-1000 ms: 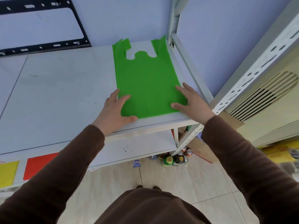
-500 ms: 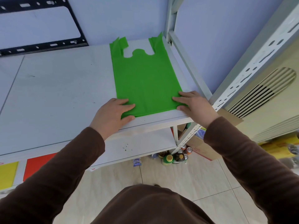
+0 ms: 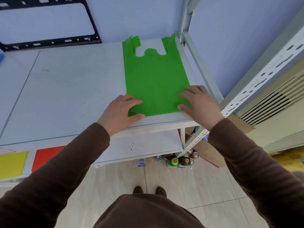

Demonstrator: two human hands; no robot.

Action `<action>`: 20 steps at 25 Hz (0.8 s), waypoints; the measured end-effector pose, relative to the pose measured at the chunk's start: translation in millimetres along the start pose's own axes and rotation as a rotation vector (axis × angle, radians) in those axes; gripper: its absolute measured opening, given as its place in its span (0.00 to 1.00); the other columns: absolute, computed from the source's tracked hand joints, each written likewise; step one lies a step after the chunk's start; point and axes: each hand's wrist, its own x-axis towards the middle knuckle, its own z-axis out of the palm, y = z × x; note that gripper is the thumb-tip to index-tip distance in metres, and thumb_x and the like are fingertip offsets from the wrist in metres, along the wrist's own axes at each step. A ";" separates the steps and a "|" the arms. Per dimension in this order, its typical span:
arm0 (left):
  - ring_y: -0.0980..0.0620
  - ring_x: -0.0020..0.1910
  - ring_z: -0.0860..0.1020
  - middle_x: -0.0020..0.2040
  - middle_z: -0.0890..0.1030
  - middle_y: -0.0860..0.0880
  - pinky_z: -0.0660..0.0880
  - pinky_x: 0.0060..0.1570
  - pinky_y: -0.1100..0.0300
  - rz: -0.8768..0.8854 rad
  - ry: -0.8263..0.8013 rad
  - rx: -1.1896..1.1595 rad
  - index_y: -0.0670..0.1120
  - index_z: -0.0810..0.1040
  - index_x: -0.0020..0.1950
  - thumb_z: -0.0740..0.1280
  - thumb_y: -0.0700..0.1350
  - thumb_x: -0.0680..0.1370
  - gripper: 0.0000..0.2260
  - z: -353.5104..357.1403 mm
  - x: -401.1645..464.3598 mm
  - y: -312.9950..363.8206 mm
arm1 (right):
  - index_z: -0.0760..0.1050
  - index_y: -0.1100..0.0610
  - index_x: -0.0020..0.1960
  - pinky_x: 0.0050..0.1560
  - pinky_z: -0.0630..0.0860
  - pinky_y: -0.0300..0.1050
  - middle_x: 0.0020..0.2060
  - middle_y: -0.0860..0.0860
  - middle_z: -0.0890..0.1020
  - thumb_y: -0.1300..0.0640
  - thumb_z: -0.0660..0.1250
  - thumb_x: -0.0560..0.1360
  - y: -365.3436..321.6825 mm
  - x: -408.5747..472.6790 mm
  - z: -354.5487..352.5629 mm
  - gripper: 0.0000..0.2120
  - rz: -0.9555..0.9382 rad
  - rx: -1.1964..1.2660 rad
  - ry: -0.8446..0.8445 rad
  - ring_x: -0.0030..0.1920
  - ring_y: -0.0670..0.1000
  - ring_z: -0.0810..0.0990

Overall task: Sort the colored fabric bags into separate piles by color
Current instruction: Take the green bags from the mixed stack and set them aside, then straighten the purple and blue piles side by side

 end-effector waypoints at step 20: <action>0.56 0.46 0.77 0.45 0.79 0.58 0.76 0.46 0.52 -0.227 0.376 0.051 0.56 0.77 0.50 0.63 0.56 0.78 0.06 -194.5 -282.4 -310.2 | 0.79 0.46 0.55 0.44 0.71 0.43 0.44 0.42 0.81 0.46 0.63 0.77 -459.3 21.5 60.3 0.09 -0.220 0.158 0.145 0.47 0.47 0.78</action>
